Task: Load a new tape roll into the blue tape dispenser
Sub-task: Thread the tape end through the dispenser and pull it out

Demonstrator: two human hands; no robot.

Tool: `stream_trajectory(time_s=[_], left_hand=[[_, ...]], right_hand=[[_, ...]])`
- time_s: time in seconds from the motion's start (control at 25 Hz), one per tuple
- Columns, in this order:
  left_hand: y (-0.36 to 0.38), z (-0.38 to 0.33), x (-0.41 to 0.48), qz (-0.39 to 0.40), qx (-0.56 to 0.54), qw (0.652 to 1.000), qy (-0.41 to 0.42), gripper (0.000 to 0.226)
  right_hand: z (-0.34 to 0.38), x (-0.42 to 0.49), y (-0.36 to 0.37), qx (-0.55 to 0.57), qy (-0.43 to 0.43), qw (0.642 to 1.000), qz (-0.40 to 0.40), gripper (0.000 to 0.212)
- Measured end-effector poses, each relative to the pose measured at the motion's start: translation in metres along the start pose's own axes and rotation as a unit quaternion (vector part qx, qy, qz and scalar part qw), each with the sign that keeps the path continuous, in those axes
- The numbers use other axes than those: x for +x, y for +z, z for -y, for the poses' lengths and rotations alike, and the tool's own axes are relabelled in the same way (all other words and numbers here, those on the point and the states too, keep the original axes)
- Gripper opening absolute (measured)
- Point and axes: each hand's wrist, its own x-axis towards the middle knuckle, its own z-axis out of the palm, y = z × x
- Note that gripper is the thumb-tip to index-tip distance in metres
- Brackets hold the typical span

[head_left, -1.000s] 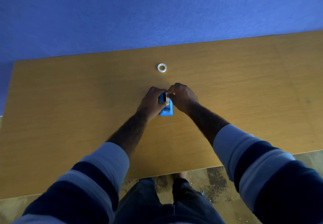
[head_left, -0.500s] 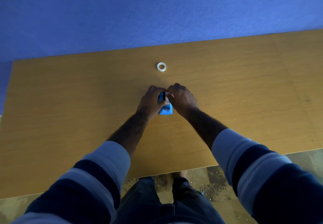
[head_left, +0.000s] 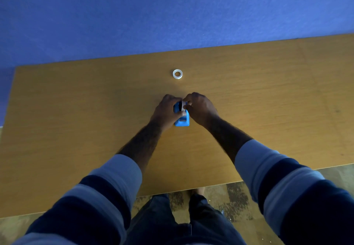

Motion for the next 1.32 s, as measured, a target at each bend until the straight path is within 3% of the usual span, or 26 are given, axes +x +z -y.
stream_trajectory(time_s=[0.24,0.44,0.68,0.84,1.32], left_hand=[[0.004,-0.002,-0.004,-0.027,-0.001,1.000,0.005,0.047],[0.002,-0.005,-0.001,-0.004,0.018,1.000,-0.007,0.044],[0.001,-0.005,0.003,0.004,0.037,0.999,-0.011,0.042],[0.002,-0.005,0.004,0.004,0.024,1.000,-0.019,0.046],[-0.002,-0.009,0.000,-0.011,0.003,1.000,-0.017,0.043]], right_hand=[[0.001,0.011,-0.001,0.002,0.031,0.999,0.023,0.017],[0.001,-0.005,0.006,-0.113,-0.057,0.991,-0.036,0.021],[-0.002,-0.020,0.015,-0.120,-0.096,0.984,-0.087,0.021],[0.002,-0.009,0.008,-0.103,-0.084,0.988,-0.074,0.009],[0.010,0.017,0.001,-0.064,0.027,0.997,-0.025,0.011]])
